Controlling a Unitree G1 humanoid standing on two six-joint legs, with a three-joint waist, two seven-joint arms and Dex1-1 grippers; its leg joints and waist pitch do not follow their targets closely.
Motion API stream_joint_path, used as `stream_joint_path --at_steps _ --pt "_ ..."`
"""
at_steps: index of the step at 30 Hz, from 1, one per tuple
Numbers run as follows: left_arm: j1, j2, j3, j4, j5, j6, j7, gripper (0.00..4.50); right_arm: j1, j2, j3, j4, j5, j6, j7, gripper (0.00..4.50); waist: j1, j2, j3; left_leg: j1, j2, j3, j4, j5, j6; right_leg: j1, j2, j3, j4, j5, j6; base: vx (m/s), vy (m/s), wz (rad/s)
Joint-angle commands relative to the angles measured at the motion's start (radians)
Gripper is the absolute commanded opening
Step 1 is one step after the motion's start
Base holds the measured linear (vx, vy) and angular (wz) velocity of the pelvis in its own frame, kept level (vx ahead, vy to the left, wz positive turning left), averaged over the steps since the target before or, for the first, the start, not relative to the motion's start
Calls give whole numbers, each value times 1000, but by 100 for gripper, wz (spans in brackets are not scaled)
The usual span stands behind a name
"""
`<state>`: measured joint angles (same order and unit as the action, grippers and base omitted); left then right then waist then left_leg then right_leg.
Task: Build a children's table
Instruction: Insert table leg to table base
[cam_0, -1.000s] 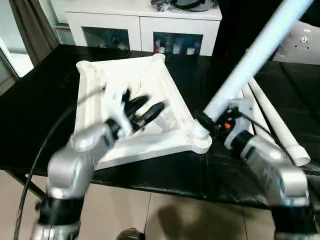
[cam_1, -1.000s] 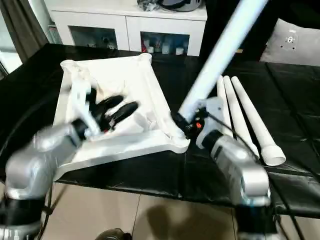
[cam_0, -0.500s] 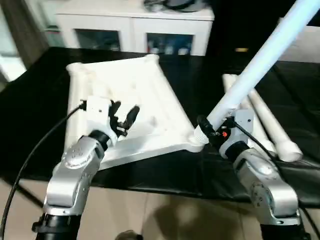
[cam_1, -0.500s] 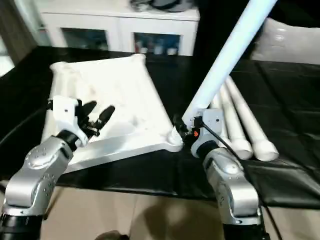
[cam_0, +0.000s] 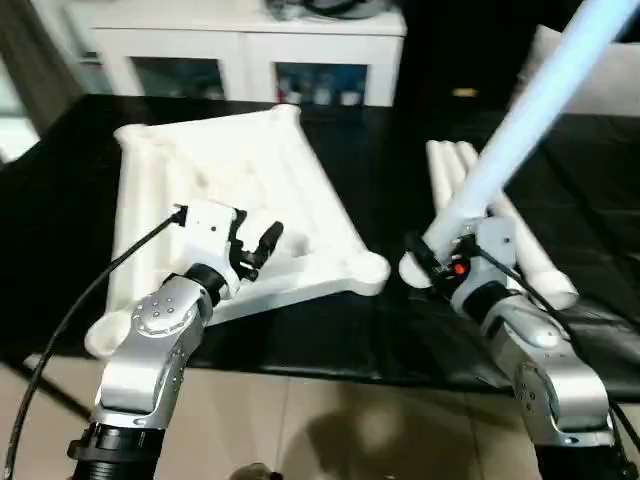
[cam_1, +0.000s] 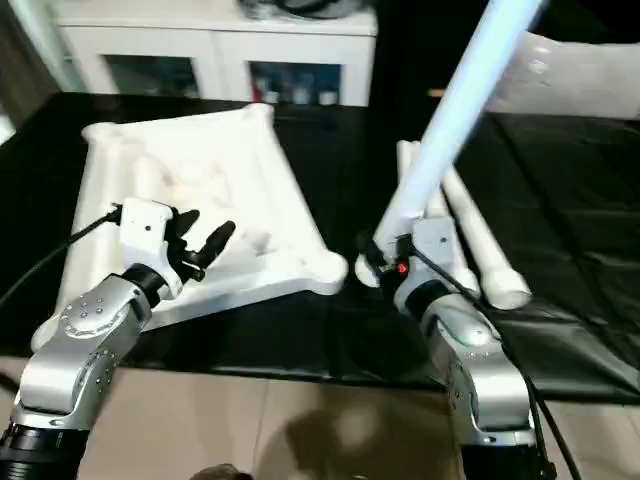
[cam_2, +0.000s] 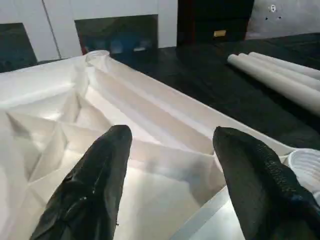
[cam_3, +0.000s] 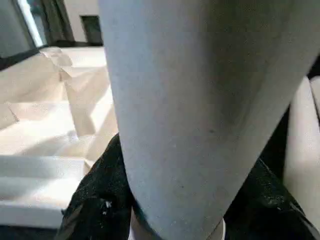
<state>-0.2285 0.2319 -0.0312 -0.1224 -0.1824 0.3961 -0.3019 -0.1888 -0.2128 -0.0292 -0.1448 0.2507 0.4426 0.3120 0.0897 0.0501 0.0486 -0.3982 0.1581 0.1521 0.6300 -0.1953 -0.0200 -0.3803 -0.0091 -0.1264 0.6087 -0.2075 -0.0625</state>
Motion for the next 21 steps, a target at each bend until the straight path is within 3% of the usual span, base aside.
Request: stream_joint_path --at_steps 1,2,3,5,9,12,13,15,16,21 --pt "-7 18 -22 10 -9 12 -42 299 -13 4 -12 -10 44 -3 24 191 3 8 -62 32 113 -56 -86 -171 57 39 -150 84 -93 -250 -9 0 0 0" --pt "-6 24 -30 15 -12 8 -60 299 -14 5 -16 -9 53 -2 36 191 3 8 -62 35 114 -55 -86 -182 55 35 -152 86 -91 -235 -20 0 0 0" --pt "-3 37 -45 18 -22 3 -99 299 -14 3 -12 -8 56 -2 51 191 5 4 -61 34 107 -49 -85 -197 48 36 -159 91 -88 -215 -42 0 0 0" --pt "1 67 -79 26 -29 -2 -172 328 -15 -3 -5 -2 62 -4 76 191 11 -1 -59 29 95 -37 -85 -196 41 41 -168 94 -90 -231 -53 0 0 0" --pt "-27 137 -163 88 13 -1 -298 372 -31 -22 8 28 69 -7 124 191 9 2 -54 36 99 -32 -93 -230 24 36 -165 95 -94 -305 -38 0 0 0" --pt "-77 165 -206 175 56 -11 -352 381 -51 -38 12 65 70 -14 153 191 11 3 -52 44 91 -29 -92 -263 8 36 -169 98 -105 -362 -20 0 0 0" --pt "-102 168 -219 207 52 -11 -390 381 -60 -48 15 83 65 -23 166 191 11 0 -54 37 94 -31 -94 -240 10 44 -174 98 -102 -343 -25 0 0 0" --pt "-164 164 -248 278 46 -12 -455 381 -75 -61 11 113 65 -28 192 191 18 0 -58 43 92 -27 -88 -212 19 40 -174 100 -102 -324 -28 0 0 0" --pt "-204 150 -263 320 45 -1 -475 346 -82 -68 9 127 62 -32 202 191 21 1 -59 38 92 -27 -88 -187 26 44 -172 99 -99 -299 -34 0 0 0" --pt "-285 109 -303 416 67 -10 -500 326 -85 -84 1 138 61 -38 213 191 26 8 -67 33 99 -30 -83 -147 40 51 -175 96 -83 -185 -70 0 0 0"
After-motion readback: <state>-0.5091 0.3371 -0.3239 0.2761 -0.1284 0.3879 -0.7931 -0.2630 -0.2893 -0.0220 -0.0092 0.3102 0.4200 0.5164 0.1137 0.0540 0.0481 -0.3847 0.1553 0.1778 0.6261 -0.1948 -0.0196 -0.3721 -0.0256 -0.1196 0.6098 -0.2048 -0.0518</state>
